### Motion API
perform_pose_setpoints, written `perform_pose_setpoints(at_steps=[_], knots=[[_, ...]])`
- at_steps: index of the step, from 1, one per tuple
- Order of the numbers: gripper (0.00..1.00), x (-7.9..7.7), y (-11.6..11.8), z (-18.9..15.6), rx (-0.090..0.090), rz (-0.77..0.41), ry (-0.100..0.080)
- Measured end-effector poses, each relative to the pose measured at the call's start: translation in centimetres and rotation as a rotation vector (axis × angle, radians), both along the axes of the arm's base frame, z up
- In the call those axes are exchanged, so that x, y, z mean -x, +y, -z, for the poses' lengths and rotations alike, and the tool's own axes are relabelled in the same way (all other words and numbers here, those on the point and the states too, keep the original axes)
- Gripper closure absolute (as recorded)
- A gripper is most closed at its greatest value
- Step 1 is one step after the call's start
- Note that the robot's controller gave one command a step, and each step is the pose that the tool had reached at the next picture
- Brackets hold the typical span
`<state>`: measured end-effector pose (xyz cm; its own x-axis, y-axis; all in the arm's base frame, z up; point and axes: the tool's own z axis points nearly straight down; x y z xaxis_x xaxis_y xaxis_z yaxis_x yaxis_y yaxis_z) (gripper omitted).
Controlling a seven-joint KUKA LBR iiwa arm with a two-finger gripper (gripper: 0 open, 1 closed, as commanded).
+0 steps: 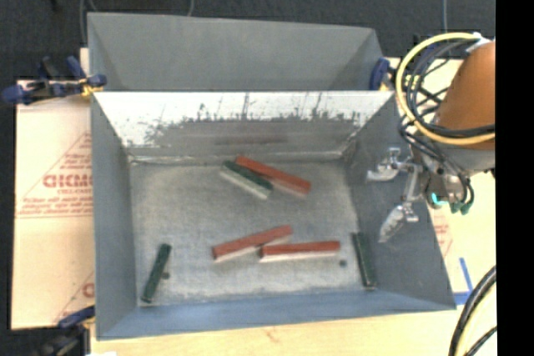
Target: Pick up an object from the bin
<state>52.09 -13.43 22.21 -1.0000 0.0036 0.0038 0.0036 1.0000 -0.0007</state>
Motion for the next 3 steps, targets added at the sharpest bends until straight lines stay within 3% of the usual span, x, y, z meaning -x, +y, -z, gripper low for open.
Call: perform_pose_setpoints(at_steps=[2,3], knots=[[0.00,-0.2,0.1,-0.2,0.003,-0.001,-0.011],[0.00,1.0,1.0,4.4,0.000,-0.113,-0.005]])
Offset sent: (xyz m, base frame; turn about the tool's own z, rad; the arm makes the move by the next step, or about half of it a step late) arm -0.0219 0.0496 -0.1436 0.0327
